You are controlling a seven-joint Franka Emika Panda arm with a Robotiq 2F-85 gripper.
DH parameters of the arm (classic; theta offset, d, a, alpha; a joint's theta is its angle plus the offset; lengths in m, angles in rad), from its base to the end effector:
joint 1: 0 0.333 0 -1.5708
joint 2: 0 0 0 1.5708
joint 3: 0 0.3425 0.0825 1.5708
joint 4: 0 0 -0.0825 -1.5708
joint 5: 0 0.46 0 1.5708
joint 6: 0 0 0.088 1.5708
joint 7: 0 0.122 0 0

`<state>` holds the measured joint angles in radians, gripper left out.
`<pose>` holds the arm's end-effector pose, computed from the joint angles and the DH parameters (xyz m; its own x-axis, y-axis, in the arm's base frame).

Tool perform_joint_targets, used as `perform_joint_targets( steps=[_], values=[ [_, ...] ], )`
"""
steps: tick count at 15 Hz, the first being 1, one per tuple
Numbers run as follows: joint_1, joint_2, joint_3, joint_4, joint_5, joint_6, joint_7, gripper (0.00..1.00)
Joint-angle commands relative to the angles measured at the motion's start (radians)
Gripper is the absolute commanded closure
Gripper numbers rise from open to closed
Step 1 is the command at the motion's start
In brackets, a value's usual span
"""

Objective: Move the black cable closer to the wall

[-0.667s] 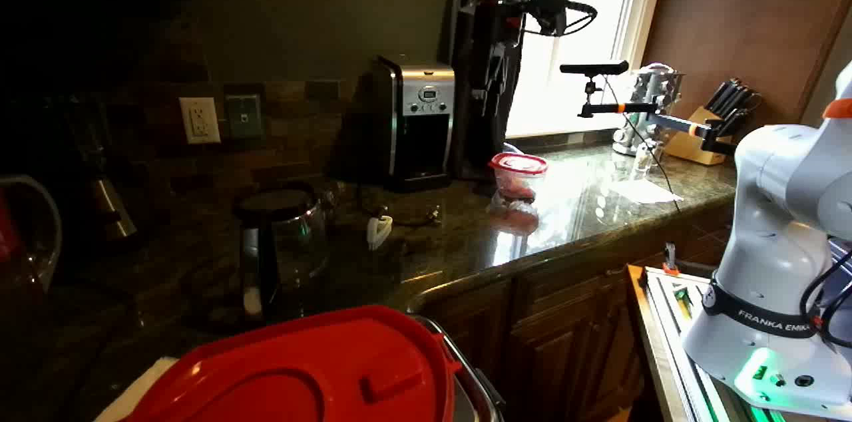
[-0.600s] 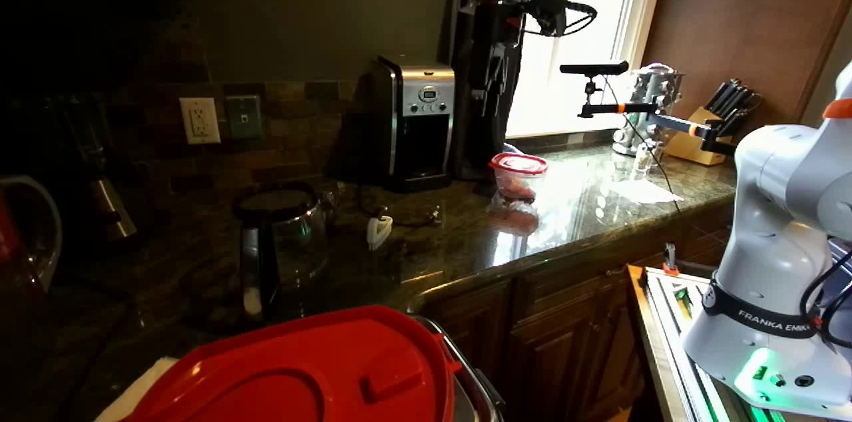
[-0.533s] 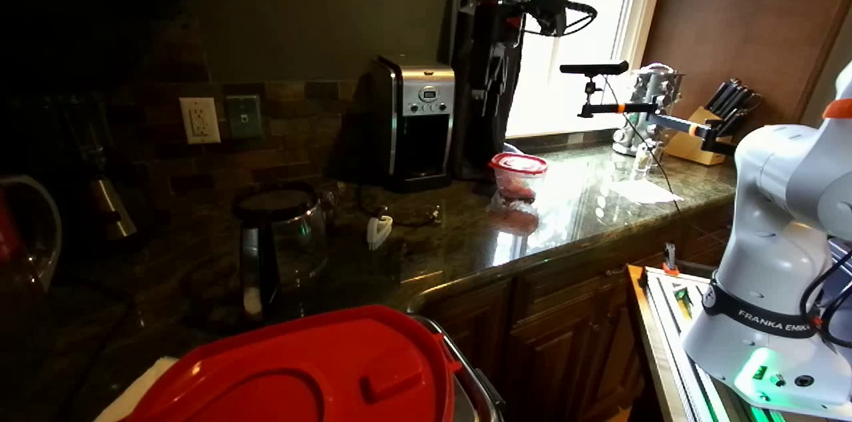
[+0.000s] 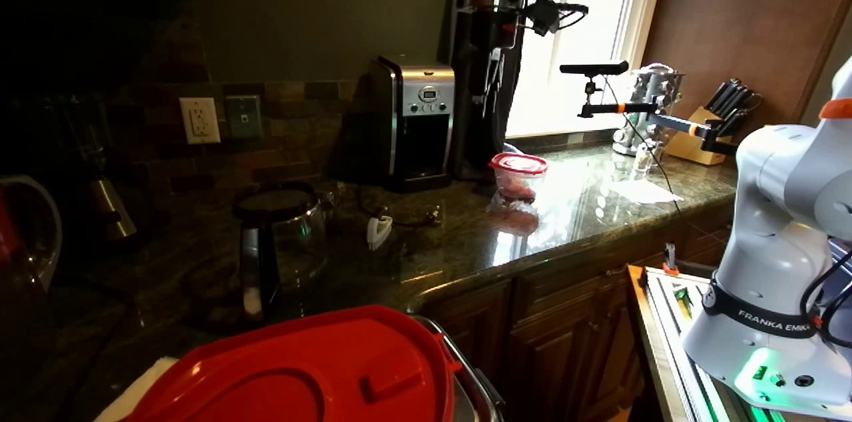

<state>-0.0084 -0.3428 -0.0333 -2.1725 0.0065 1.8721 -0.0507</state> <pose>0.5210 -0.0223 0.5270 0.9990 0.0086 0.0430 0.0092 -0.9998 -0.0153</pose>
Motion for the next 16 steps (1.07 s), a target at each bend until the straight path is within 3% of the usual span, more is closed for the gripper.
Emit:
perform_joint_targets(
  steps=[1,3,5,6,11,13,16],
  values=[
    [-0.025,0.114,-0.014,0.092,-0.118,-0.029,-0.094,0.00],
    [-0.026,0.191,-0.041,0.144,-0.103,-0.051,-0.189,0.00],
    [-0.023,0.274,-0.081,0.190,0.031,-0.052,-0.324,0.00],
    [-0.028,0.182,-0.050,0.115,-0.034,-0.013,-0.230,0.00],
    [-0.032,0.207,-0.050,0.133,-0.027,-0.012,-0.244,0.00],
    [-0.019,0.197,-0.044,0.104,-0.060,0.059,-0.369,0.00],
    [-0.012,0.231,-0.056,0.103,-0.017,0.082,-0.551,0.00]
  ],
)
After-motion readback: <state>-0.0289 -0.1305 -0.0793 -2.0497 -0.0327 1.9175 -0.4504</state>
